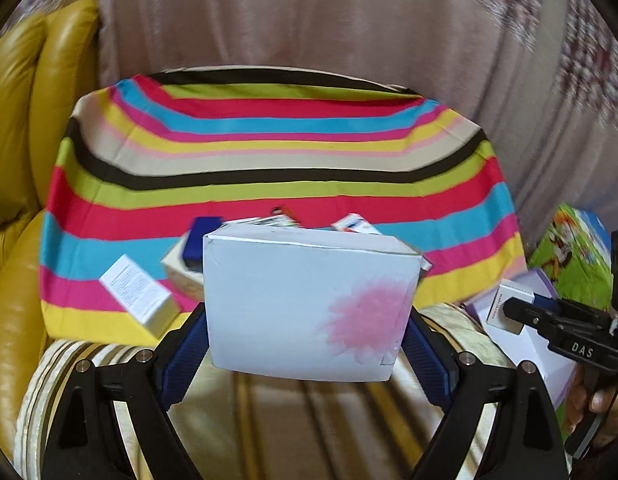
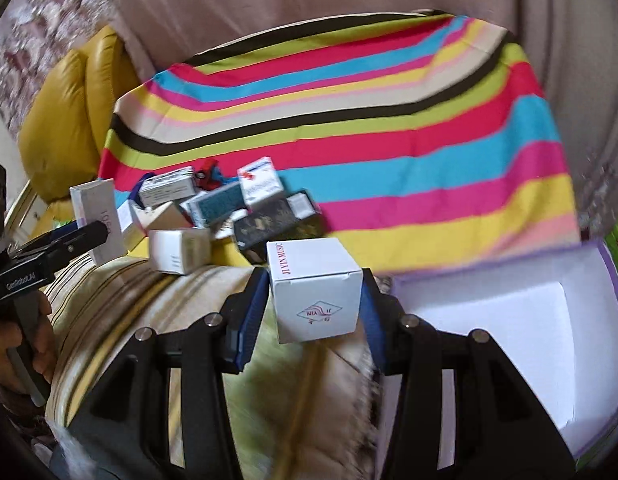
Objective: Organize rigid objects
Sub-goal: 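Lower both held boxes into the purple-rimmed box and open both grippers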
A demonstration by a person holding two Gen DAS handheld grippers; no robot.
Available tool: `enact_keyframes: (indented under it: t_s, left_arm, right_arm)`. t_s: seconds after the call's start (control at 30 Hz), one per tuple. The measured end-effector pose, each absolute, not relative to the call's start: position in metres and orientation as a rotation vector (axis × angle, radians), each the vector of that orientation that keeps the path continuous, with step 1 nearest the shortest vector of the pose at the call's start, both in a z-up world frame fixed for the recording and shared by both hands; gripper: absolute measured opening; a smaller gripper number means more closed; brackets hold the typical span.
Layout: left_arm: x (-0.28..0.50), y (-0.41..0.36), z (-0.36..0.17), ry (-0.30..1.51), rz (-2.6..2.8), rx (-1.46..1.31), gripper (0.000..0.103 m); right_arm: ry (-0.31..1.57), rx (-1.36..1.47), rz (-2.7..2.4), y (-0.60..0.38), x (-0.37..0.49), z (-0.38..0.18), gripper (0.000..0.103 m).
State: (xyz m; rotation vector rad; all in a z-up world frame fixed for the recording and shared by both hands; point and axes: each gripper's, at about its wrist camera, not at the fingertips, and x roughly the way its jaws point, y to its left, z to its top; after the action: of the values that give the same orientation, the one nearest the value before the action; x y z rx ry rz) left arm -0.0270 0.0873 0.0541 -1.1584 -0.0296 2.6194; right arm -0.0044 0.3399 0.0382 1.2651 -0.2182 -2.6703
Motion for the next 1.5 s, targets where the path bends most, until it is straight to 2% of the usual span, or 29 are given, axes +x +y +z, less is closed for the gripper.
enact_keyframes:
  t_s: [0.6, 0.97, 1.1, 1.13, 1.27, 1.37, 1.5]
  left_arm:
    - [-0.011, 0.208, 0.040, 0.219, 2.298, -1.215, 0.091]
    - [0.006, 0.272, 0.028, 0.312, 2.140, -1.234, 0.091]
    - [0.006, 0.282, 0.025, 0.320, 2.109, -1.235, 0.095]
    - [0.006, 0.283, 0.025, 0.319, 2.103, -1.236, 0.096]
    - [0.009, 0.284, 0.025, 0.299, 2.072, -1.233, 0.098]
    - [0.010, 0.285, 0.022, 0.265, 2.013, -1.247, 0.098]
    - [0.006, 0.275, 0.025, 0.181, 2.013, -1.242, 0.098]
  right_arm:
    - [-0.249, 1.374, -2.884, 0.404, 0.041, 0.030, 0.050]
    - [-0.383, 1.417, -2.954, 0.447, 0.063, 0.026, 0.050]
    - [-0.423, 1.429, -2.972, 0.460, 0.068, 0.025, 0.050]
    - [-0.429, 1.432, -2.974, 0.462, 0.069, 0.025, 0.053]
    - [-0.424, 1.428, -2.999, 0.464, 0.071, 0.026, 0.079]
    - [-0.427, 1.403, -3.017, 0.464, 0.072, 0.029, 0.087]
    - [-0.455, 1.365, -3.048, 0.465, 0.074, 0.033, 0.087]
